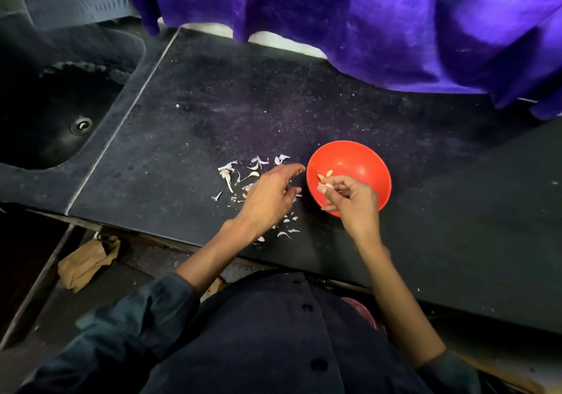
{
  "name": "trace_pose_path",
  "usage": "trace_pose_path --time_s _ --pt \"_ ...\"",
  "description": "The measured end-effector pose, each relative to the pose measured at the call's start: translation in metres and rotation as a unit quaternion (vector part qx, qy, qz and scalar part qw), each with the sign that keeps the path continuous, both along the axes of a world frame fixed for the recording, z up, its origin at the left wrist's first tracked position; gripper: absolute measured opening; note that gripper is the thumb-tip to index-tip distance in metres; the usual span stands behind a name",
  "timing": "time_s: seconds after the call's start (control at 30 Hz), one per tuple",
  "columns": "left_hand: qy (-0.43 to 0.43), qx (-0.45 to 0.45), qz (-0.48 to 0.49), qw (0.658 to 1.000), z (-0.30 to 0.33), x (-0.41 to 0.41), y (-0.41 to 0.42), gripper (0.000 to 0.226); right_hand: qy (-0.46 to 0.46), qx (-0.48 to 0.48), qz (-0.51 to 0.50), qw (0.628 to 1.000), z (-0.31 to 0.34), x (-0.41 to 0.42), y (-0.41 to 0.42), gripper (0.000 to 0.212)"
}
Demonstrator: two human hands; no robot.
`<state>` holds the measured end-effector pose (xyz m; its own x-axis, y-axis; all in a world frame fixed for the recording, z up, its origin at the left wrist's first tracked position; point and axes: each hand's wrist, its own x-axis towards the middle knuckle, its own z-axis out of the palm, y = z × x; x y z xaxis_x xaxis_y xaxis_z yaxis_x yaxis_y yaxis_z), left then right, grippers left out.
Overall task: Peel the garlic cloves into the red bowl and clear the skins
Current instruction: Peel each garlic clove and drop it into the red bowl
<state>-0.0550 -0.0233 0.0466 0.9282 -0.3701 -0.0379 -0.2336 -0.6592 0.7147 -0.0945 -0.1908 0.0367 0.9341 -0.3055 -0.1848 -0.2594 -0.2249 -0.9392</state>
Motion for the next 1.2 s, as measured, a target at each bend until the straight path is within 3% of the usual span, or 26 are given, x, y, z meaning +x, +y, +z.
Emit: trace_pose_path --time_s 0.2,0.53,0.8,1.0,1.2 --pt "0.007 -0.001 0.022 1.000 -0.004 0.000 0.000 0.039 0.015 -0.018 0.009 1.000 -0.002 0.003 -0.016 0.036" --pt "0.035 0.052 0.121 0.991 -0.028 -0.001 0.062 0.036 -0.018 -0.104 0.097 0.990 -0.007 0.013 0.029 0.026" --pt "0.040 0.040 0.154 0.986 -0.034 0.014 0.091 0.033 0.004 -0.250 0.213 0.944 -0.020 0.065 0.089 0.026" --pt "0.048 0.027 0.137 0.989 -0.035 0.019 0.101 0.030 0.018 -0.372 0.240 0.896 -0.035 0.090 0.109 0.019" --pt "0.063 0.010 0.133 0.989 -0.034 0.015 0.111 0.033 0.021 -0.410 0.243 0.879 -0.041 0.092 0.113 0.013"
